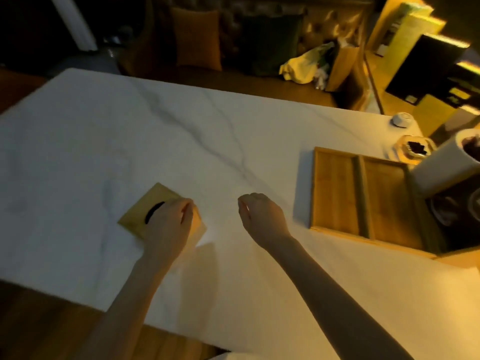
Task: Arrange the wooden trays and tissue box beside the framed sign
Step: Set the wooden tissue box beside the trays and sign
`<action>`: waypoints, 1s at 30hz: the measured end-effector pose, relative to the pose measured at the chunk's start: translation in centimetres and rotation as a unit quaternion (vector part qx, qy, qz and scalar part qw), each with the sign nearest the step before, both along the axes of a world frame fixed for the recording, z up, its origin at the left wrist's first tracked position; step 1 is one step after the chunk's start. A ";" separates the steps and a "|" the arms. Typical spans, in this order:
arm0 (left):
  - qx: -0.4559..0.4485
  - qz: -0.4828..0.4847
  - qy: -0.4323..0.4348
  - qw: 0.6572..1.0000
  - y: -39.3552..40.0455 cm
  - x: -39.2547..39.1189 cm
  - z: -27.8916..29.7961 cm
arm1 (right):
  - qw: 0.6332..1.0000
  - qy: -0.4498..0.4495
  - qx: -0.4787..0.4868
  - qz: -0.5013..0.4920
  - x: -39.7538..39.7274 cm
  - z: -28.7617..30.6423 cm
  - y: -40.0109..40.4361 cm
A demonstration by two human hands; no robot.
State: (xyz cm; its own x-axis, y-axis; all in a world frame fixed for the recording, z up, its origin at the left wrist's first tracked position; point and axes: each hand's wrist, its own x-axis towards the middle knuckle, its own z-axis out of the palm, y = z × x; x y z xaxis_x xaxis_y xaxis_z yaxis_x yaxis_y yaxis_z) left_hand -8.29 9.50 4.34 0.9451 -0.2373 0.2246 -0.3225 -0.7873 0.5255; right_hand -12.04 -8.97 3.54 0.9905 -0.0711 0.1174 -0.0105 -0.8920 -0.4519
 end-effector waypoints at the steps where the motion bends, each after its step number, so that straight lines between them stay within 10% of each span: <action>1: -0.005 0.029 -0.002 1.000 1.4 -0.2 -0.4 | 1.000 0.000 0.026 0.000 0.3 -0.5 1.1; 9: -0.093 0.187 0.132 0.969 7.7 0.1 -4.3 | 0.944 0.185 0.273 0.025 3.0 -4.3 7.1; 16: -0.382 0.231 0.269 0.853 8.7 1.4 -5.8 | 0.875 0.259 0.409 -0.007 3.7 -4.8 9.6; 30: -0.249 0.167 0.173 0.938 4.0 1.0 -2.3 | 0.907 0.155 0.386 -0.070 2.8 -1.2 4.0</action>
